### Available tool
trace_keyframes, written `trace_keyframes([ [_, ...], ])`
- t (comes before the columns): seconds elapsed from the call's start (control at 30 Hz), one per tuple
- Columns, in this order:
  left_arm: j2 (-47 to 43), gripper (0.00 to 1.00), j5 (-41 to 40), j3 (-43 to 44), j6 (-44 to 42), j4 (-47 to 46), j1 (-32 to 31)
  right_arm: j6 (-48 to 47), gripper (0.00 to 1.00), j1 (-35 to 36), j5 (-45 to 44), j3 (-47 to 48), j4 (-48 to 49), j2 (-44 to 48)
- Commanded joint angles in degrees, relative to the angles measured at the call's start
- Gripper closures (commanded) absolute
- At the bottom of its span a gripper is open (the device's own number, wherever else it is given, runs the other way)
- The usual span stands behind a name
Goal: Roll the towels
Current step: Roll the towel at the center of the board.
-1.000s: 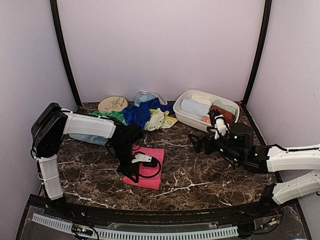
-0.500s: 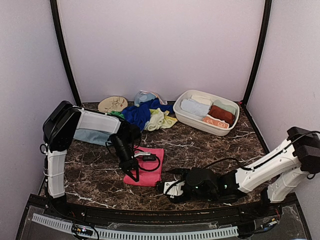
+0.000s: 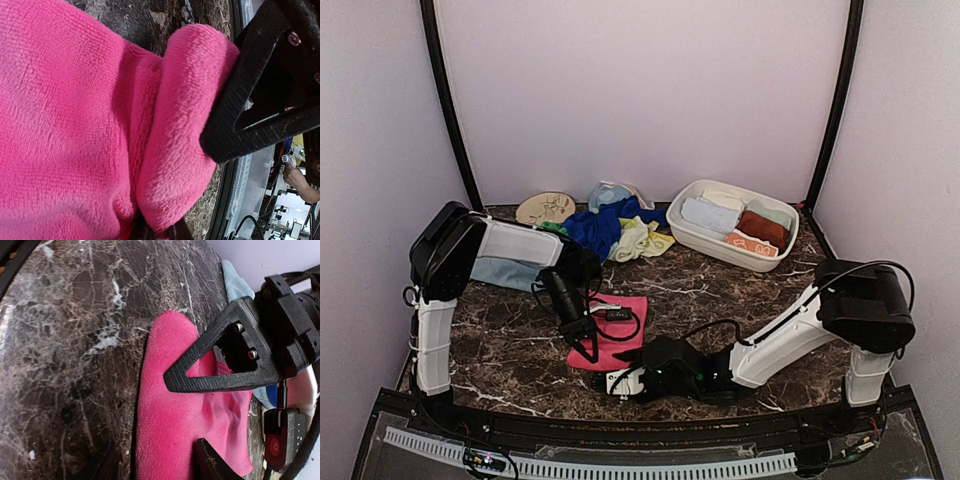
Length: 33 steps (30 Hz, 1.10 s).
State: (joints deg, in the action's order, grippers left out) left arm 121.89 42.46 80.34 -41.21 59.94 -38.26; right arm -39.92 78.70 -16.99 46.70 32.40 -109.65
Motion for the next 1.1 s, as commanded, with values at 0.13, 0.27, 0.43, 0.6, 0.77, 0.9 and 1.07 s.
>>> trace_keyframes([
  [0.13,1.64,0.76,-5.81,-2.73,-0.96,-3.89,0.87,7.39,0.63,-3.43,4.06,3.23,-0.87,-3.59],
  [0.27,-3.28,0.58,-3.01,-6.61,-1.63,-7.46,2.49,12.69,0.68,-4.98,6.52,4.04,-4.08,-3.95],
  [0.43,-12.73,0.4,-1.55,-14.38,-0.2,-15.55,7.81,18.93,0.79,-7.06,12.77,6.64,-11.09,-4.17],
  [0.6,-23.89,0.36,-2.61,-22.17,0.44,-23.9,12.17,25.64,0.86,-10.14,19.25,9.83,-17.61,-5.01],
  [0.77,-30.62,0.36,-3.06,-25.16,-2.93,-22.37,13.89,31.26,0.91,-13.6,27.75,13.74,-23.37,-6.6],
  [0.9,-35.19,0.37,-3.83,-28.3,-5.9,-22.39,14.04,35.85,0.95,-16.34,36.52,18.01,-27.29,-8.68],
  [1.07,-39.86,0.38,-5.36,-29.26,-8.01,-22.68,12.62,42.26,0.98,-19.92,47.77,22.42,-30.17,-12.76],
])
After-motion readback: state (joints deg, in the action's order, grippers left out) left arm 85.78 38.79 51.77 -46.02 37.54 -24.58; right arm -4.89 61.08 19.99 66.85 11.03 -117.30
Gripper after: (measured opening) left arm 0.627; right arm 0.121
